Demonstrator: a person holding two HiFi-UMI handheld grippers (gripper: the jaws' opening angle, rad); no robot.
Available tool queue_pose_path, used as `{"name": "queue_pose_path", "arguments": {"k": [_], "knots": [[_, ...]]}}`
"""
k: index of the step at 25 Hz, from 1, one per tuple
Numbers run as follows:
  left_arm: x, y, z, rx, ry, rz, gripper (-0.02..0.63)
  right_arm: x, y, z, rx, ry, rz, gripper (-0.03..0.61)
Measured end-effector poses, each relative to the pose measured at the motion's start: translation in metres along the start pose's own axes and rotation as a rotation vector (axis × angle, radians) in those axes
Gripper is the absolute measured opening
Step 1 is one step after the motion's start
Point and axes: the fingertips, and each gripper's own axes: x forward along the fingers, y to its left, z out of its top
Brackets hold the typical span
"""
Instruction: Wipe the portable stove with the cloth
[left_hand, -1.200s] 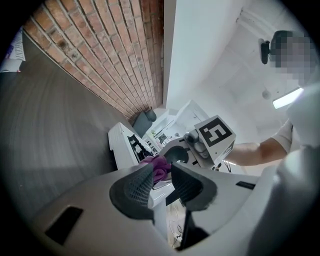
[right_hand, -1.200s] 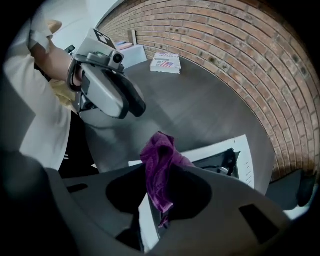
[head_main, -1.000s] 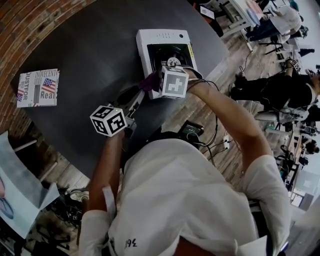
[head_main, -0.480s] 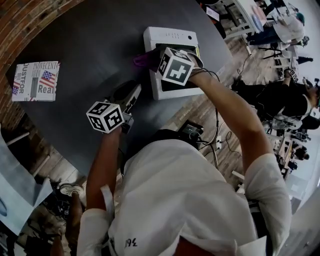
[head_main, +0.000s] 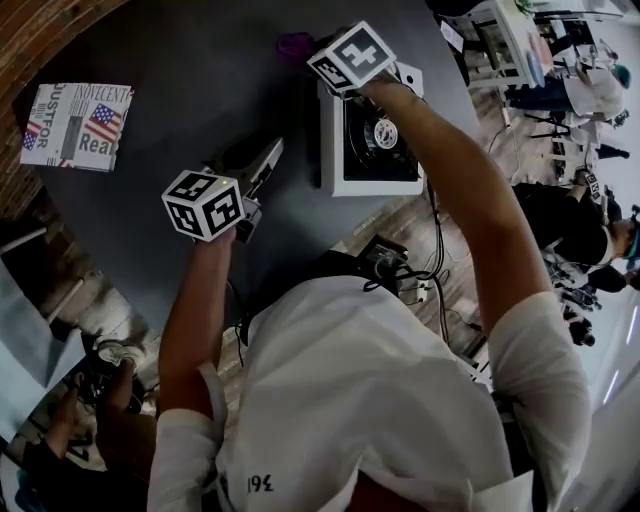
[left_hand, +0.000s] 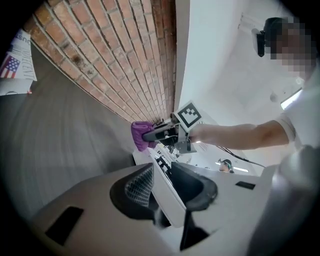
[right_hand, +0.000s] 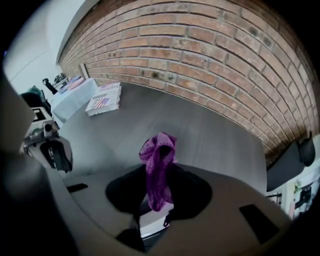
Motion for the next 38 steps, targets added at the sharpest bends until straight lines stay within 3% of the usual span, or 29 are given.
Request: {"name": "queue_pose_path", "arguments": {"k": [4, 11, 23, 38], "knots": [[-0.005, 0.005, -0.001, -0.008, 0.002, 0.013, 0.114, 0.017, -0.019, 0.015, 0.080, 0.009, -0.004, 0.110], [-0.010, 0.009, -0.010, -0.031, 0.008, 0.036, 0.114, 0.034, -0.040, 0.003, -0.135, 0.127, -0.128, 0.109], [-0.002, -0.002, -0.016, -0.029, 0.014, 0.030, 0.114, 0.040, -0.029, -0.033, -0.156, 0.214, -0.118, 0.109], [0.001, -0.016, -0.034, -0.037, 0.019, 0.033, 0.114, 0.039, 0.003, -0.052, -0.232, 0.238, -0.096, 0.109]]}}
